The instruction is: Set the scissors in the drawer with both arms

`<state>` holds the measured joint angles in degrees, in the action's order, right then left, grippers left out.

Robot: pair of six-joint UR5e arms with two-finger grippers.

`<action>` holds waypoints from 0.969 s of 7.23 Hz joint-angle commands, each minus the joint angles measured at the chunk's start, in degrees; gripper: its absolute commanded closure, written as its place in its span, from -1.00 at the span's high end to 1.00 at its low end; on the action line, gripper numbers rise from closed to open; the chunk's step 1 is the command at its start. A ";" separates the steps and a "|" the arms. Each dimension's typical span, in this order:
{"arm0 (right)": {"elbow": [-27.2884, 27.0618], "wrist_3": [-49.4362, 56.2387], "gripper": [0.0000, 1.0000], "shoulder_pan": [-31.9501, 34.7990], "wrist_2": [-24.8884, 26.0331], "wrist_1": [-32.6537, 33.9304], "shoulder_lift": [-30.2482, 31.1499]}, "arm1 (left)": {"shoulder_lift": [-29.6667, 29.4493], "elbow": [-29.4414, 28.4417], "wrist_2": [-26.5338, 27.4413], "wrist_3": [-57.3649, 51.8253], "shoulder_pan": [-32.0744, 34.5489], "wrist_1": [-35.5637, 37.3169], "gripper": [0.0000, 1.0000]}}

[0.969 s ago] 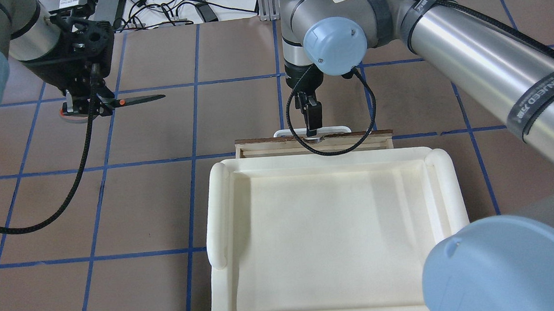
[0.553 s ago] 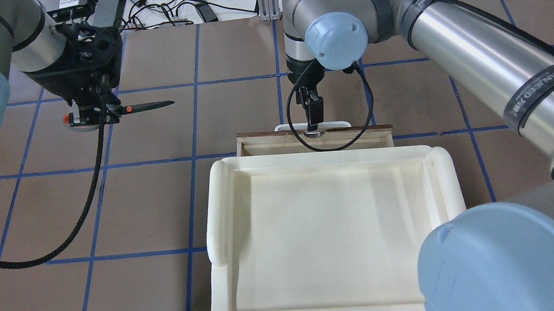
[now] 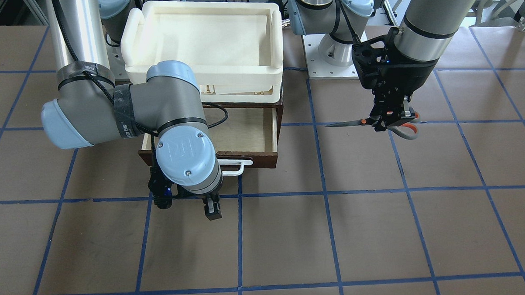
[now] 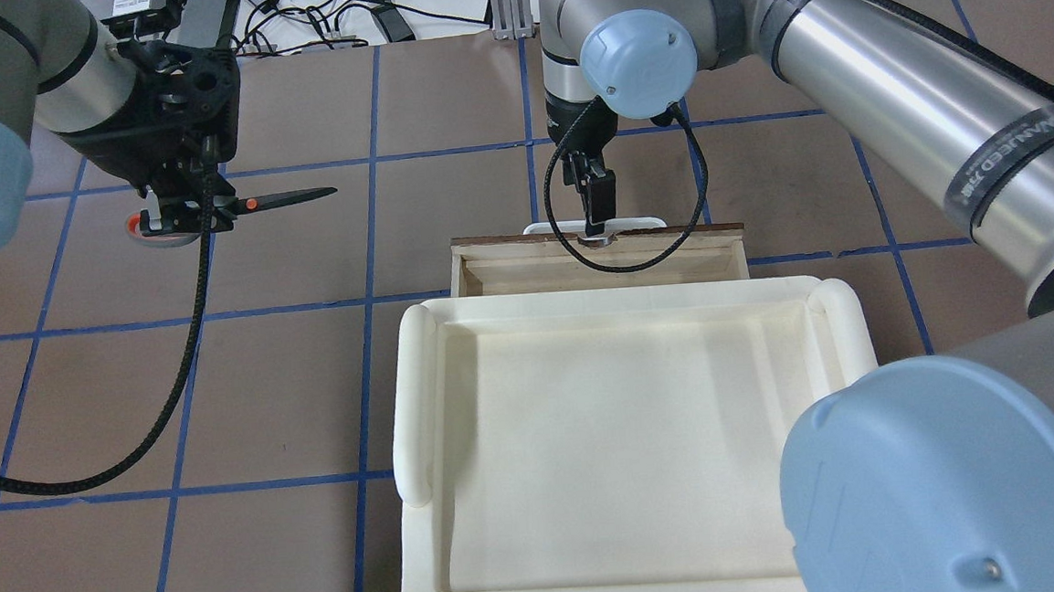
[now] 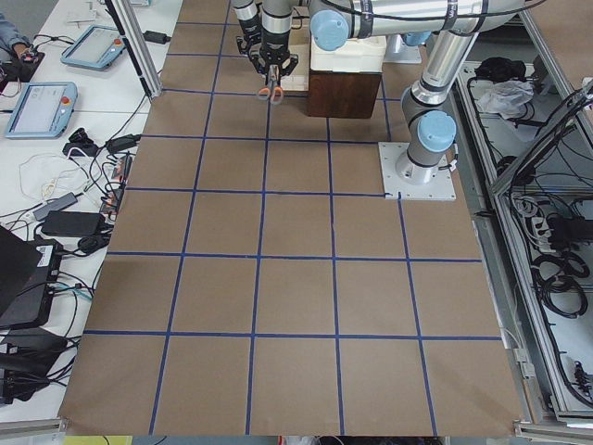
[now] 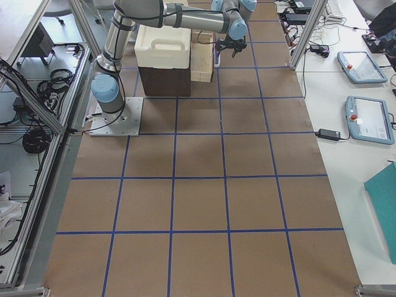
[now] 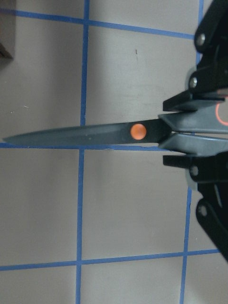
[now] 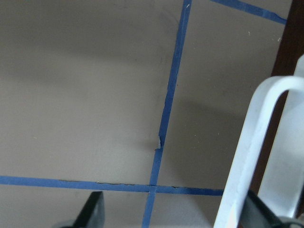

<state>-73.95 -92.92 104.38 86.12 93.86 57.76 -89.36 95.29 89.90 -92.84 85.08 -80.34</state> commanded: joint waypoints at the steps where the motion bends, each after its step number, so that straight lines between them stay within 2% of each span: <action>1: 1.26 1.25 1.00 -0.57 0.02 0.00 -0.72 | -0.46 0.07 0.10 0.20 0.00 0.27 -1.00; 7: 4.16 2.83 1.00 -1.37 0.01 0.09 -2.66 | -0.55 0.25 0.98 0.91 0.00 0.27 -1.00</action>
<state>-70.32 -90.21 103.04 86.10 93.96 55.44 -89.93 95.54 90.79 -91.82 85.08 -80.12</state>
